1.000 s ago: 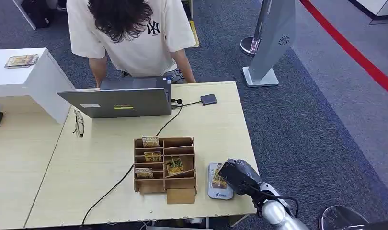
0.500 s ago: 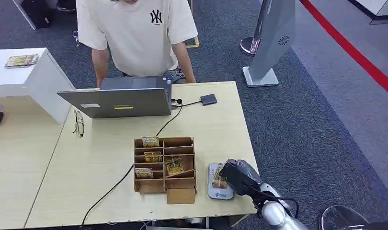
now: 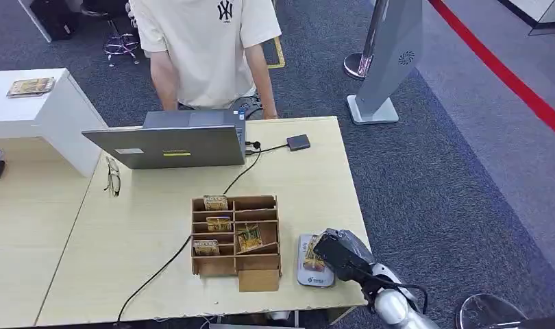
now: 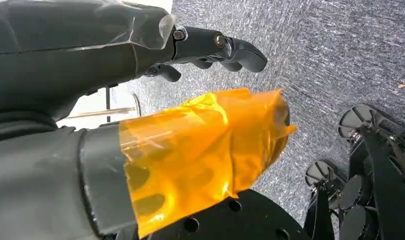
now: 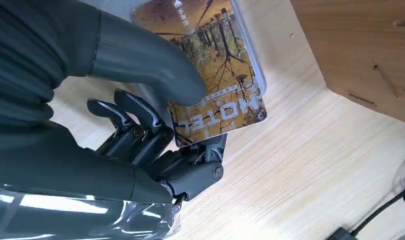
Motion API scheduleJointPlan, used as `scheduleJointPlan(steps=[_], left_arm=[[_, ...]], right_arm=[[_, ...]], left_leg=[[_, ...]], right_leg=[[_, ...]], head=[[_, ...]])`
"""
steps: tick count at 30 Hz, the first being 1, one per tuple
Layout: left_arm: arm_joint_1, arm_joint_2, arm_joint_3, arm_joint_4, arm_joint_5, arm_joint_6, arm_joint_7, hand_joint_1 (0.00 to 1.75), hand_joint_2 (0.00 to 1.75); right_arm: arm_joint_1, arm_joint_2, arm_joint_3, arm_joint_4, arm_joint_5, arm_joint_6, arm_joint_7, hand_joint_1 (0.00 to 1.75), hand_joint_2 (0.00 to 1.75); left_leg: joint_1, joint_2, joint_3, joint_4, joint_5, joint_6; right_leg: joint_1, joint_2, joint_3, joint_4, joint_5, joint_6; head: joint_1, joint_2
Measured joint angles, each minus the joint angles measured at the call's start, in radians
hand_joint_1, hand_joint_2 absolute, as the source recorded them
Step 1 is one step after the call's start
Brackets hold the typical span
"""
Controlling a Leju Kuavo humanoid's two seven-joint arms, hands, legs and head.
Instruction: Pass the card to the sensor for recognition and then transmit it.
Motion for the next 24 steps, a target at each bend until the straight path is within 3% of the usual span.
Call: scheduleJointPlan(steps=[24], left_arm=[[0.000,-0.006,0.000,-0.014,0.008,0.000,0.003,0.00,0.00]], right_arm=[[0.002,-0.002,-0.001,-0.002,0.000,-0.003,0.000,1.75,1.75]], left_leg=[[0.000,0.000,0.000,0.000,0.000,0.000]], right_leg=[[0.000,0.000,0.000,0.000,0.000,0.000]], head=[[0.000,0.000]])
